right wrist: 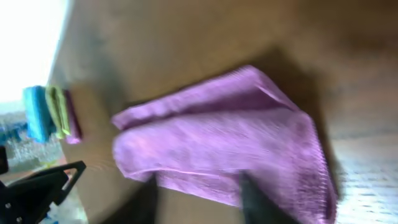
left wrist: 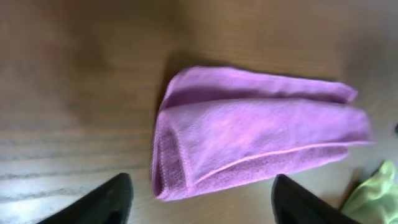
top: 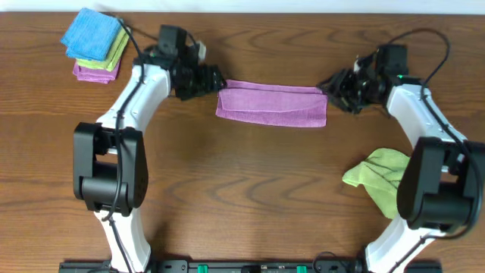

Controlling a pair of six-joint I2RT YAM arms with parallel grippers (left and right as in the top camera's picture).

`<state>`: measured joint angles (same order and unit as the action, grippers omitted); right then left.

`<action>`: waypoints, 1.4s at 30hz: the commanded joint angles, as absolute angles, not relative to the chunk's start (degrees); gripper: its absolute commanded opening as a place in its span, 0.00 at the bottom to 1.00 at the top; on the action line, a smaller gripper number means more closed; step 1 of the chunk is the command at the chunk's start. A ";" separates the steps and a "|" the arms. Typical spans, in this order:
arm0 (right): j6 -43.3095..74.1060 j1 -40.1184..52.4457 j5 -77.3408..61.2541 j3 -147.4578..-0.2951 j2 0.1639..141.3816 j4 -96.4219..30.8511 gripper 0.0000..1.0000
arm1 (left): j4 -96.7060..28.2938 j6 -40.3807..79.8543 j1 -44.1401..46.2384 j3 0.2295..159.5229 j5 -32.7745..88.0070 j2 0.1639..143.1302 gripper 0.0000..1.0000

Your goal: Fold the cloth

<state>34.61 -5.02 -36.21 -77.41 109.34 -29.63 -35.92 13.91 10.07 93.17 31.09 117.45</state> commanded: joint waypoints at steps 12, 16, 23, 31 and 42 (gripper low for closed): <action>27.09 2.07 -14.24 -79.31 104.90 -37.58 0.02 | -34.94 8.12 16.97 91.33 15.88 117.78 0.06; 27.11 3.14 -13.08 -79.31 104.90 -37.23 0.01 | -30.41 8.38 17.34 88.18 14.41 117.86 0.06; 27.09 3.27 -13.06 -79.29 104.95 -37.30 0.02 | -22.28 8.27 17.98 85.17 15.00 118.96 0.06; 27.11 3.46 -13.06 -79.29 104.95 -38.15 0.02 | -20.95 6.20 20.25 85.17 14.15 124.11 0.06; 24.53 5.13 -9.63 -77.54 105.19 -38.54 0.01 | -31.09 6.83 20.23 85.17 5.23 124.86 0.06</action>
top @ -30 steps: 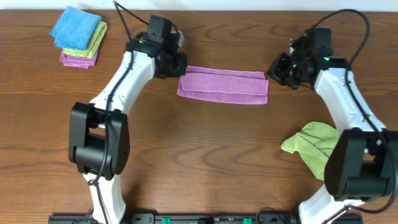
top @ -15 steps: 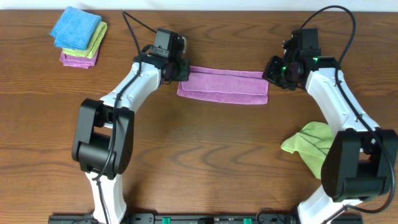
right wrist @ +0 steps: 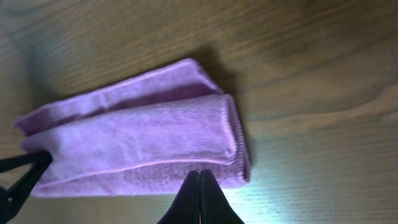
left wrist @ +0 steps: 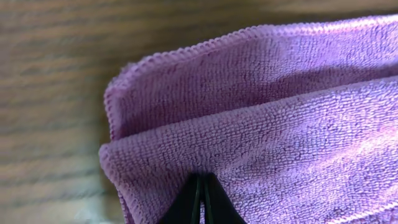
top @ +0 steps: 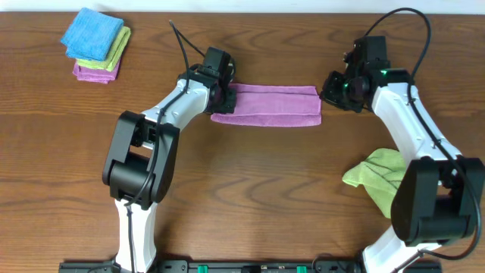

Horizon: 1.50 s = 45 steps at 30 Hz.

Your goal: Fold the cloth

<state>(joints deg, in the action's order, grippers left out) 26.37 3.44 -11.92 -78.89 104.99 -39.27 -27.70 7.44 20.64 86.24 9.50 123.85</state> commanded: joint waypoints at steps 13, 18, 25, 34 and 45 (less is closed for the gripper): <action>22.68 5.85 -12.78 -77.19 108.77 -34.81 0.57 | -34.65 6.87 20.18 85.17 2.39 124.86 0.05; 17.91 1.58 -28.67 -77.19 112.79 -33.63 0.76 | -34.68 6.87 20.18 85.17 2.61 124.86 0.06; 17.45 -0.73 -35.22 -77.19 116.81 -31.00 0.75 | -34.65 6.85 20.18 85.17 3.27 124.86 0.06; 17.08 -0.73 -34.48 -77.19 120.20 -30.15 0.74 | -34.50 6.85 20.18 85.17 4.51 124.86 0.05; 17.10 1.34 -35.20 -77.19 122.61 -29.71 0.54 | -34.24 6.83 20.18 85.30 5.48 124.81 0.05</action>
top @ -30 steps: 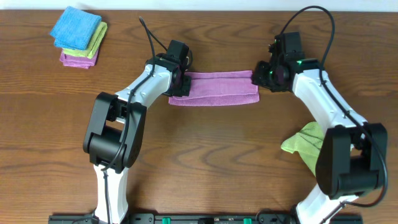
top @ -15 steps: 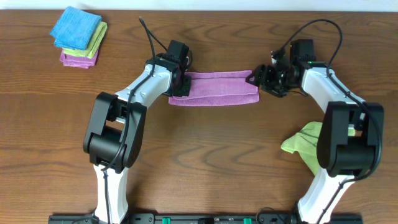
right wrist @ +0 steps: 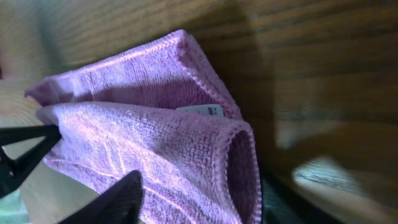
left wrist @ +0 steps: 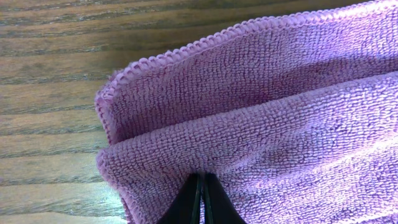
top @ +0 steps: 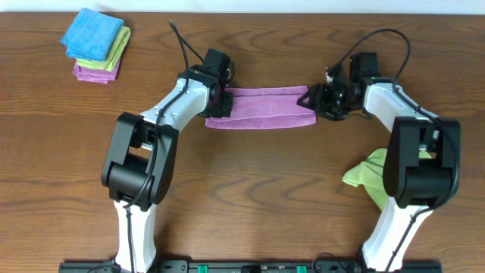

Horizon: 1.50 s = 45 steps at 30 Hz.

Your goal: Fold the cloth

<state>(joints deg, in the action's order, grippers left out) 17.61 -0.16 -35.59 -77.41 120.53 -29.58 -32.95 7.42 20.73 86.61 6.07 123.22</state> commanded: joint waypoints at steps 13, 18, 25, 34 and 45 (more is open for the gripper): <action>18.35 -0.38 -34.74 -79.02 122.50 -32.97 0.01 | -45.84 6.83 17.28 99.81 5.74 116.95 0.05; 17.91 -4.29 -28.25 -85.58 122.45 -45.32 0.01 | -50.37 6.85 12.82 102.48 5.78 107.20 0.06; 17.76 -4.99 -9.39 -100.18 122.45 -63.20 0.01 | -57.19 6.87 7.09 102.45 6.04 99.55 0.05; 18.63 8.84 1.74 -106.30 122.72 -64.20 0.02 | -58.04 6.85 6.35 102.45 10.24 98.87 0.06; 18.68 23.51 10.72 -106.26 125.03 -60.25 0.02 | -58.70 6.81 6.35 102.45 10.59 98.87 0.06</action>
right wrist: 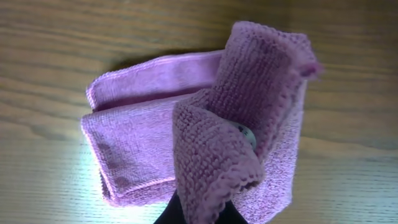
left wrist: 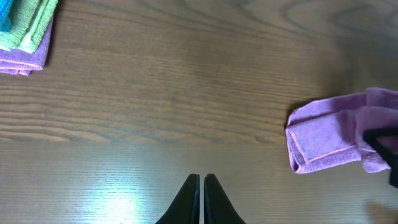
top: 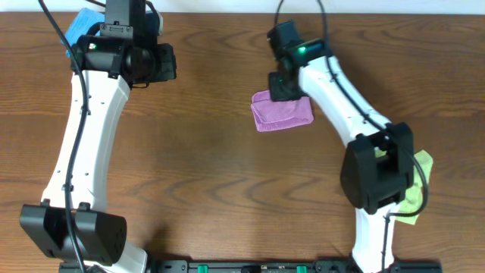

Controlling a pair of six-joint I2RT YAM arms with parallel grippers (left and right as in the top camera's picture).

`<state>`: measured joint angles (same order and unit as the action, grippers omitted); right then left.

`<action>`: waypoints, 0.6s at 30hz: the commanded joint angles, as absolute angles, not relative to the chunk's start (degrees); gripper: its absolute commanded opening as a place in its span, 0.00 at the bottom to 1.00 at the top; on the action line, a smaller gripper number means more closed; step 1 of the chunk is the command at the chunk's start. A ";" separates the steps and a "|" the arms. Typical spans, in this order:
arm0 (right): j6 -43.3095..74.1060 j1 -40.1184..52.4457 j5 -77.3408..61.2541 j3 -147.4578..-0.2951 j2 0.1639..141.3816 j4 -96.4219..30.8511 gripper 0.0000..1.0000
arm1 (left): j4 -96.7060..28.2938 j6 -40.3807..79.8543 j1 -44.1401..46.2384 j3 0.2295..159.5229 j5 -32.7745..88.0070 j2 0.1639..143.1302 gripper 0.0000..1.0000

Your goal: Fold the cloth

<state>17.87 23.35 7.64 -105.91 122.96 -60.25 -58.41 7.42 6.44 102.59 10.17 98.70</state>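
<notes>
The purple cloth (top: 282, 112) lies doubled over into a short bundle at mid table, also seen in the left wrist view as the purple cloth (left wrist: 329, 138). My right gripper (top: 288, 89) is over its far edge, shut on a raised fold of the cloth (right wrist: 236, 143), whose end hangs over the lower layers. My left gripper (left wrist: 200, 186) is shut with nothing in it, well left of the cloth above bare wood; its arm (top: 129, 61) sits at the far left.
A stack of folded cloths (left wrist: 22, 34), blue on green on purple, lies at the far left corner. A crumpled green cloth (top: 415, 182) lies at the right, partly behind the right arm. The table's far edge runs along the top.
The cloth was a long strip held at both ends. Now my left gripper has let go and stands far left, and my right gripper holds its end over the left part.
Both grippers stood open at the ends of the long folded purple strip. Then the left was shut on the left end. Later the right gripper closed in on the right end. Now the strip is doubled over, held by the right gripper alone.
</notes>
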 commanded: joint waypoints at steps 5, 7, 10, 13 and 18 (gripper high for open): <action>18.83 23.83 10.48 -106.28 126.17 -60.90 0.02 | -58.67 6.81 6.35 102.45 10.59 98.87 0.06; 18.83 23.81 10.46 -106.26 126.37 -61.08 0.02 | -58.70 6.81 6.35 102.45 10.59 98.87 0.06; 18.79 23.94 10.48 -106.26 126.67 -60.93 0.02 | -58.70 6.83 6.35 102.45 10.61 98.87 0.06; 18.11 23.99 10.48 -106.06 127.37 -61.10 0.02 | -58.78 6.83 6.35 102.45 10.61 98.87 0.06; 18.15 24.03 10.22 -106.04 129.78 -61.69 0.02 | -59.20 6.83 6.35 102.45 10.61 98.87 0.06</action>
<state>17.93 23.70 9.72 -105.91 127.55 -61.49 -58.78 7.42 6.44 102.59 10.33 98.70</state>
